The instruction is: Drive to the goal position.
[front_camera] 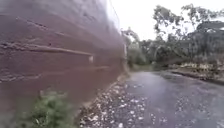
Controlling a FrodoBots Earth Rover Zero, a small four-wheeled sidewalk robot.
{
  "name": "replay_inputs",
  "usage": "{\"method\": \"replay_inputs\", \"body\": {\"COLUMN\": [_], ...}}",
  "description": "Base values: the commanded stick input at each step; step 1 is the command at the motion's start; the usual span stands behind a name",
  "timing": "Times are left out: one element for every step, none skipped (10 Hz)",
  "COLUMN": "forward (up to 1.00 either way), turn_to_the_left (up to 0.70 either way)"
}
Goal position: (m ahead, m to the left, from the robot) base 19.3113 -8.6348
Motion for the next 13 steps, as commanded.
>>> {"method": "replay_inputs", "body": {"forward": [0.35,0.35,0.35,0.35,0.35,0.35,0.39,0.4,0.4,0.4,0.4,0.4,0.4], "turn_to_the_left": [-0.88,-0.88,-0.88,-0.88,-0.88,-0.33,0.02,0.02,0.02,0.0,-0.16,-0.24,-0.24]}}
